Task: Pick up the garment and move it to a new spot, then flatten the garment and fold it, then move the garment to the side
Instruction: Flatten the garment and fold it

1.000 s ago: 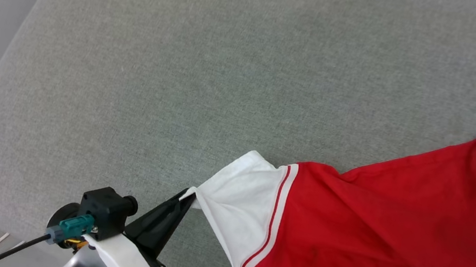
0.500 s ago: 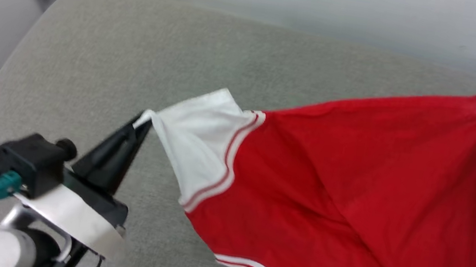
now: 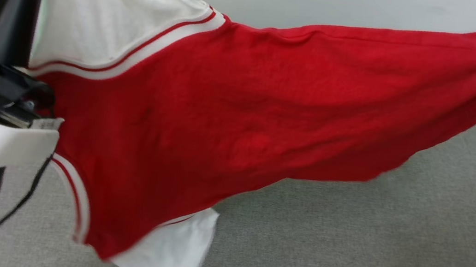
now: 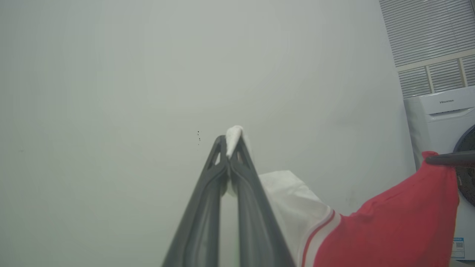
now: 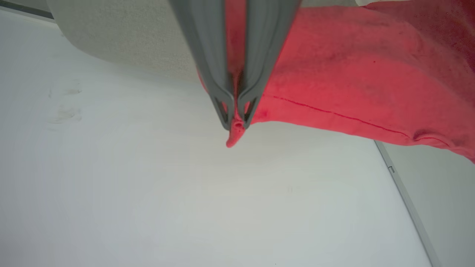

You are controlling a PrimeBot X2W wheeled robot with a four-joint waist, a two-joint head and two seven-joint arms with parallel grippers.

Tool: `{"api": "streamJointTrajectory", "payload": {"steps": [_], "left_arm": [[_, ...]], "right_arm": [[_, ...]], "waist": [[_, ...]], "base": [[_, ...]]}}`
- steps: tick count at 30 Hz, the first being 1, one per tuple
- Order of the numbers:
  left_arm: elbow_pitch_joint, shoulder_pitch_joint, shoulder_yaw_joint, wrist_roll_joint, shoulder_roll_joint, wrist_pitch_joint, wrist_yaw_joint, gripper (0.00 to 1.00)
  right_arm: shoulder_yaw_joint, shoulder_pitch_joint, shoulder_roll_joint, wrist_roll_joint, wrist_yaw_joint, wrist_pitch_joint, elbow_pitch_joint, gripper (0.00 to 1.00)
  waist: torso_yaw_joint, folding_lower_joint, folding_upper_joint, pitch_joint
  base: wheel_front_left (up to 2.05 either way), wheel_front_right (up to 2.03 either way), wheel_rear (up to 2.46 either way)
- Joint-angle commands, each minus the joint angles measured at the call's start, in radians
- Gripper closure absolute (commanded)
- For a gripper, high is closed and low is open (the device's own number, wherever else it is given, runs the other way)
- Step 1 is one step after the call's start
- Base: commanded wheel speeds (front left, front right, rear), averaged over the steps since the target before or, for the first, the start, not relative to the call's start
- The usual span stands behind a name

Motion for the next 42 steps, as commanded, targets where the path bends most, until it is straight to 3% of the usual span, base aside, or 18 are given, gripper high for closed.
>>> {"api": "streamJointTrajectory", "payload": {"steps": [1,11,17,22,33,42], "left_arm": [[-0.007,-0.036,0.012,0.009,0.01,0.008,-0.001,1.0],[0.01,-0.217,0.086,-0.013,0.036,0.045,0.002,1.0],[0.058,-0.381,0.083,0.012,0.059,0.066,-0.035,1.0],[0.158,-0.608,0.044,0.037,0.045,0.079,-0.098,1.0],[0.582,-1.173,-0.067,0.185,-0.037,0.058,-0.215,1.0],[0.938,-1.42,-0.093,0.239,-0.15,-0.096,-0.234,1.0]], "right_arm": [[-0.012,-0.001,0.016,0.001,0.0,0.003,-0.029,1.0],[-0.051,-0.069,0.052,-0.029,0.0,0.004,-0.129,1.0],[-0.062,-0.163,0.046,-0.046,0.0,-0.021,-0.117,1.0],[-0.051,-0.308,0.038,-0.088,0.0,-0.058,-0.07,1.0],[0.008,-0.709,0.081,-0.223,0.0,-0.22,0.25,1.0],[0.026,-0.948,0.088,-0.358,0.0,-0.423,0.533,1.0]], "waist": [[-0.026,0.0,-0.0001,-0.002],[-0.077,0.0,-0.0001,0.079],[-0.078,0.0,-0.0001,0.183],[-0.068,0.0,-0.0001,0.318],[-0.069,0.0,-0.0001,0.557],[-0.032,0.0,-0.0001,0.655]], "base": [[0.0,0.0,0.0],[0.0,0.0,0.0],[0.0,0.0,0.0],[0.0,0.0,0.0],[0.0,0.0,0.0],[0.0,0.0,0.0]]}}
